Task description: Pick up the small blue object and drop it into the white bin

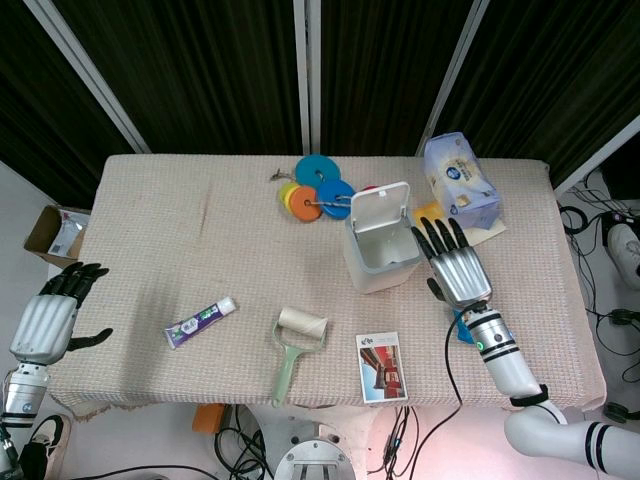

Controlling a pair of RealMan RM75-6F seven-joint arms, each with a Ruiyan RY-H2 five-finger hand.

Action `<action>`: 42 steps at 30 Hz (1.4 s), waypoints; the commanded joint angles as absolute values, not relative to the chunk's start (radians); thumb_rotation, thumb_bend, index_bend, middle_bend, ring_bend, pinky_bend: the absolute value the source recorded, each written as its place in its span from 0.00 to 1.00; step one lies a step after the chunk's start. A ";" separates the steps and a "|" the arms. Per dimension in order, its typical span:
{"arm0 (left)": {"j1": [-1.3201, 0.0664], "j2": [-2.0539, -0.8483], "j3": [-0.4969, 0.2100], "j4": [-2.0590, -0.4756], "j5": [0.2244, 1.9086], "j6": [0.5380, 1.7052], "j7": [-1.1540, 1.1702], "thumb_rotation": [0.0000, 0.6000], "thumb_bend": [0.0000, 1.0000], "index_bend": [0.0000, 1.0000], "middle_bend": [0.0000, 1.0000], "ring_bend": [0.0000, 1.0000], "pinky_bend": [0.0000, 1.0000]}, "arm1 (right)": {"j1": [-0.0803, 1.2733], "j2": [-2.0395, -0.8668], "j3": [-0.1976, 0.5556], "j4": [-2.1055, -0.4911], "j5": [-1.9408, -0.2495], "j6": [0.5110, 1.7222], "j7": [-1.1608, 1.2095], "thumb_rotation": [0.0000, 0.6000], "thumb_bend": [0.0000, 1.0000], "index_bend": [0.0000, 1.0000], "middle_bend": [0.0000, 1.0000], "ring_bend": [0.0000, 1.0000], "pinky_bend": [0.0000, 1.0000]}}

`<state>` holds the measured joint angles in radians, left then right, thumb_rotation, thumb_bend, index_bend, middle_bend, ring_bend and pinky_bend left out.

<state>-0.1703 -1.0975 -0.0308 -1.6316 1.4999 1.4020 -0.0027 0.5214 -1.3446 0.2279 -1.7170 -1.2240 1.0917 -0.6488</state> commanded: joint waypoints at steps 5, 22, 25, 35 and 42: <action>-0.170 -1.098 -0.032 -1.631 1.498 1.401 -0.002 1.00 0.02 0.18 0.14 0.09 0.23 | 0.529 -1.344 0.210 -1.712 -1.217 1.104 -0.644 1.00 0.26 0.00 0.00 0.00 0.00; -0.170 -1.097 -0.033 -1.629 1.501 1.403 -0.011 1.00 0.02 0.18 0.14 0.09 0.23 | 0.407 -1.233 0.040 -1.672 -1.301 1.161 -0.488 1.00 0.26 0.00 0.00 0.00 0.00; -0.171 -1.099 -0.032 -1.630 1.503 1.403 -0.008 1.00 0.02 0.18 0.14 0.09 0.23 | 0.386 -1.224 0.010 -1.642 -1.303 1.142 -0.435 1.00 0.26 0.00 0.00 0.00 0.00; -0.176 -1.106 -0.031 -1.632 1.500 1.391 0.004 1.00 0.02 0.18 0.14 0.09 0.23 | 0.375 -1.206 -0.061 -1.639 -1.253 1.031 -0.455 1.00 0.26 0.00 0.00 0.00 0.04; -0.174 -1.102 -0.032 -1.631 1.497 1.395 -0.002 1.00 0.02 0.18 0.14 0.09 0.23 | 0.386 -1.255 -0.052 -1.597 -1.231 1.002 -0.454 1.00 0.26 0.00 0.00 0.00 0.11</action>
<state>-0.1736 -1.1023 -0.0324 -1.6308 1.4973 1.3952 -0.0018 0.3833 -1.2500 -0.0533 -1.6016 -1.2338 1.0072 -0.4560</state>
